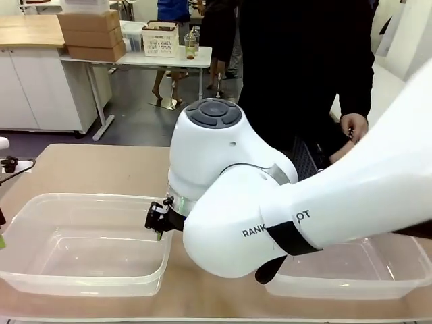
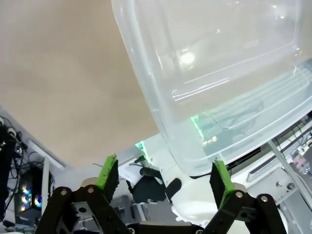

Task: Sort the waste into each basket.
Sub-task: Pick up the Organizing box on the left side of the table and lift it.

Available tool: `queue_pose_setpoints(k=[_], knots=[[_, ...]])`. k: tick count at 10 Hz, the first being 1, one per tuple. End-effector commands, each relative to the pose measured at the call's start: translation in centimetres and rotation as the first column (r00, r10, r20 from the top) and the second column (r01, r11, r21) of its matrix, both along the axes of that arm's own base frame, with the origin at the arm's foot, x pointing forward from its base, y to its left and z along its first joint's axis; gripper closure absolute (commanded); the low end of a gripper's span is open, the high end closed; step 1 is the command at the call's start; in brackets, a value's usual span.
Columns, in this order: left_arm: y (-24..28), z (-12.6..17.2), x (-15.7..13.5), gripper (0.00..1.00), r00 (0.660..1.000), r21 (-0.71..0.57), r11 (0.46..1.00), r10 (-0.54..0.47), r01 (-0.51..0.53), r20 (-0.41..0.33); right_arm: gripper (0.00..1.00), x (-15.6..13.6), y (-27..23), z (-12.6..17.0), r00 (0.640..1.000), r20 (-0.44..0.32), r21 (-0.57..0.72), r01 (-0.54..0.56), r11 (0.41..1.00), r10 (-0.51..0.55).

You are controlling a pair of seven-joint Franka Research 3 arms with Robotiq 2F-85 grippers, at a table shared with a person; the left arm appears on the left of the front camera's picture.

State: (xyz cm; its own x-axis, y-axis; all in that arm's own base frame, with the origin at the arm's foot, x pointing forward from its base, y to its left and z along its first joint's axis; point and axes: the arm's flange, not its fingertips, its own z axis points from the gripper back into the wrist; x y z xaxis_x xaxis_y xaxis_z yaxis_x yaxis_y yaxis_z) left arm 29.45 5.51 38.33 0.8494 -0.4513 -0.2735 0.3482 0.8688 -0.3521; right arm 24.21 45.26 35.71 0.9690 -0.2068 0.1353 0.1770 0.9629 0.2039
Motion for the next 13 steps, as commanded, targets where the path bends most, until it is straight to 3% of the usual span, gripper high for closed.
queue_pose_setpoints(k=[1,2,3,4,5,6,7,10,13], knots=[[-1.1,-2.8,-5.3,0.56,0.999,0.006,1.0,-0.017,0.016,0.042,0.59,1.9,4.1,-1.8,0.999,-0.033,-0.067,0.001,0.998,-0.003],[-1.3,-2.8,-5.5,0.67,0.999,0.004,0.999,-0.036,0.036,0.031,1.0,1.9,4.3,-2.0,0.999,-0.034,-0.069,-0.003,0.998,0.001],[-1.4,-3.0,-5.6,1.0,0.999,0.002,0.999,-0.042,0.042,0.019,1.0,2.0,4.4,-2.0,0.999,-0.032,-0.059,-0.003,0.998,0.001],[-1.5,-3.1,-5.7,1.0,0.999,0.011,0.999,-0.051,0.05,0.016,1.0,2.0,4.3,-2.2,1.0,-0.029,-0.07,0.005,0.998,-0.007],[-1.7,-3.2,-5.8,1.0,0.998,0.006,0.998,-0.059,0.059,0.01,0.87,2.0,4.2,-2.3,0.999,-0.031,-0.073,0.009,0.997,-0.011],[-1.8,-3.3,-5.9,0.94,0.998,0.01,0.998,-0.07,0.07,0.0,0.97,2.0,4.0,-2.3,0.999,-0.03,-0.069,0.011,0.998,-0.013],[-2.0,-3.3,-6.1,1.0,0.997,0.022,0.996,-0.081,0.081,-0.01,1.0,1.9,3.9,-2.2,1.0,-0.021,-0.065,0.019,0.998,-0.021],[-3.6,-3.2,-6.2,1.0,0.991,0.027,0.992,-0.126,0.127,-0.051,1.0,1.5,2.9,-2.2,0.999,-0.007,-0.049,0.035,0.998,-0.036],[-5.1,-2.9,-5.9,1.0,0.993,-0.014,0.995,-0.1,0.099,-0.059,1.0,1.5,2.2,-2.6,0.999,-0.019,-0.048,0.039,0.998,-0.04]])
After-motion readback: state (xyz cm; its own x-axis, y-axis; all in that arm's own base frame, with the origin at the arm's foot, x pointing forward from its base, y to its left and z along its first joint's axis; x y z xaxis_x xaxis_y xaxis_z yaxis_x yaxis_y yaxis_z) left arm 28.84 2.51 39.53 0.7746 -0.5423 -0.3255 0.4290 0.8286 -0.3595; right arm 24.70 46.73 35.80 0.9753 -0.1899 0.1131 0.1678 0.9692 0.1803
